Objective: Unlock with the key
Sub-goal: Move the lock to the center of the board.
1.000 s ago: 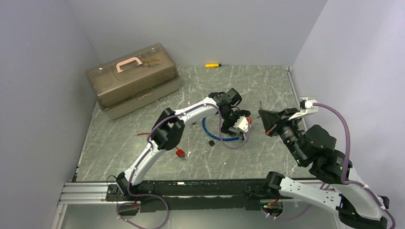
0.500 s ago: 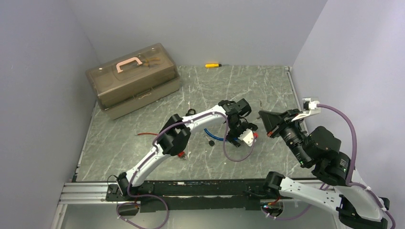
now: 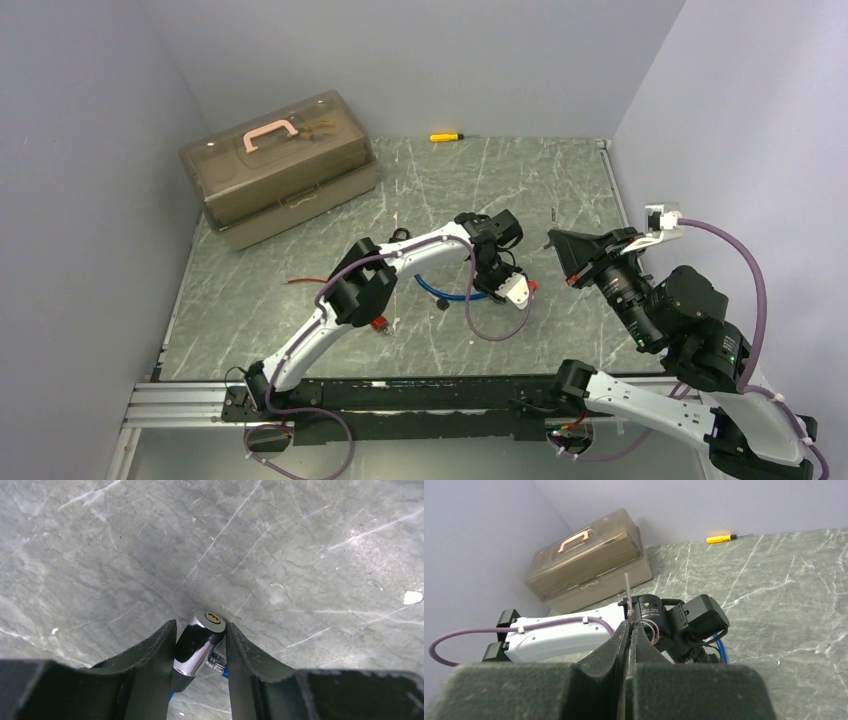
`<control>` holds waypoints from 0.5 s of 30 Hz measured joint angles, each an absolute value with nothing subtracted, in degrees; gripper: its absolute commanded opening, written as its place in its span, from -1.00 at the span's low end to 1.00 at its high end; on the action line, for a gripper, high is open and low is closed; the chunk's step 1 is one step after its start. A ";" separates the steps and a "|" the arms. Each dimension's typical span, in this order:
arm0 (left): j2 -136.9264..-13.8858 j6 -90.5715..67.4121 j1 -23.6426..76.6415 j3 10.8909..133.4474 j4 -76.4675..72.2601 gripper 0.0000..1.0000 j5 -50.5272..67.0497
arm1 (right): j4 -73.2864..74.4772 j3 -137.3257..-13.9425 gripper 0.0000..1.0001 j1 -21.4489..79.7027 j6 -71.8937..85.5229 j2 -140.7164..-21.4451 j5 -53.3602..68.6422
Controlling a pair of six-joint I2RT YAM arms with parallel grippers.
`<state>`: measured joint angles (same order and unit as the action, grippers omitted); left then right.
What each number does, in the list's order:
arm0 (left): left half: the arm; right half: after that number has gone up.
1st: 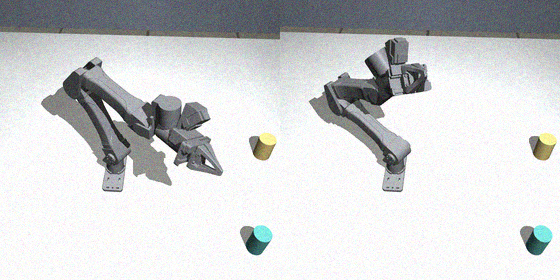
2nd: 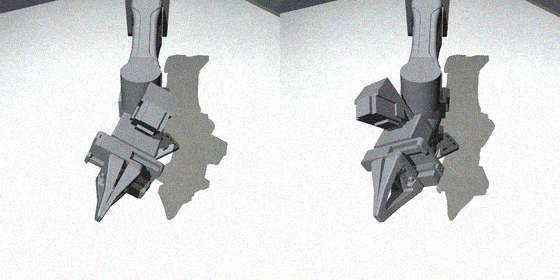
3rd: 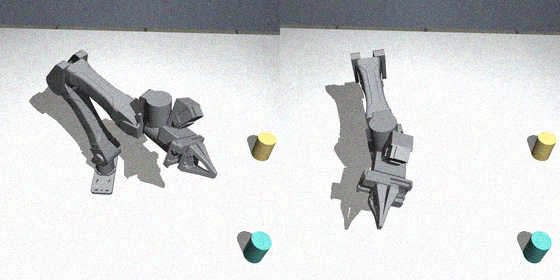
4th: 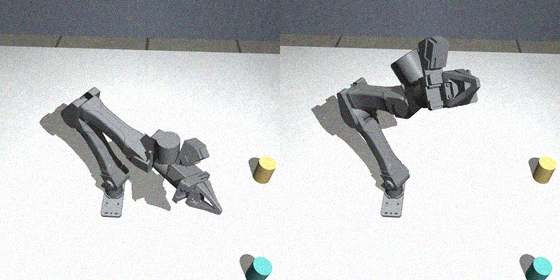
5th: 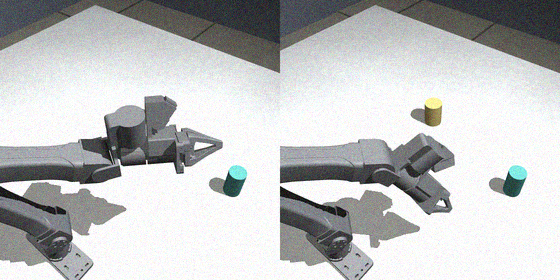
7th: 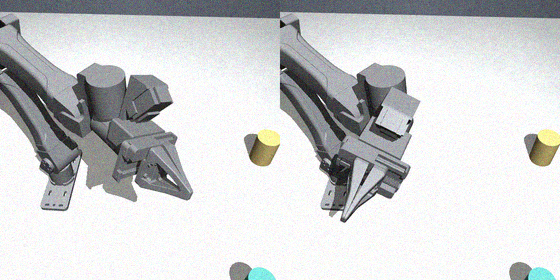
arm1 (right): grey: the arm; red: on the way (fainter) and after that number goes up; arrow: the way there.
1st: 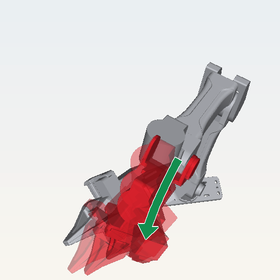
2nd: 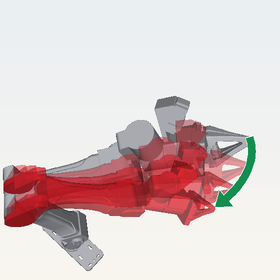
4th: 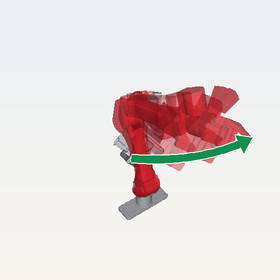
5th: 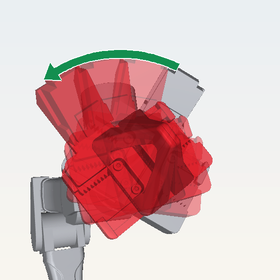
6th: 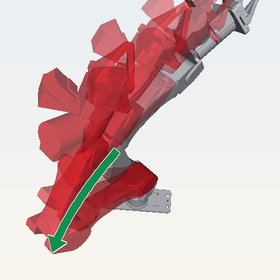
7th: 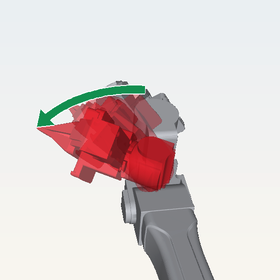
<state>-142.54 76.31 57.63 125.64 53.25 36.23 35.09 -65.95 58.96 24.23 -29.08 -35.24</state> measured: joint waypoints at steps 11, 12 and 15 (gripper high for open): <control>-140.00 67.96 58.65 121.91 47.88 -1.00 30.50 | 35.11 -66.72 -1.00 58.96 24.16 -29.28 -35.05; -139.55 67.96 58.67 121.34 47.68 -1.00 29.67 | 35.11 -66.72 -1.00 58.96 24.16 -29.32 -34.98; -138.52 68.14 58.54 121.16 48.05 -1.00 26.44 | 35.11 -66.72 -1.00 58.96 24.18 -29.63 -34.83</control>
<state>-138.52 68.14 58.54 121.16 48.05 26.44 35.11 -66.72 58.96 24.18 -29.63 -34.83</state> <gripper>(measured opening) 0.378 0.017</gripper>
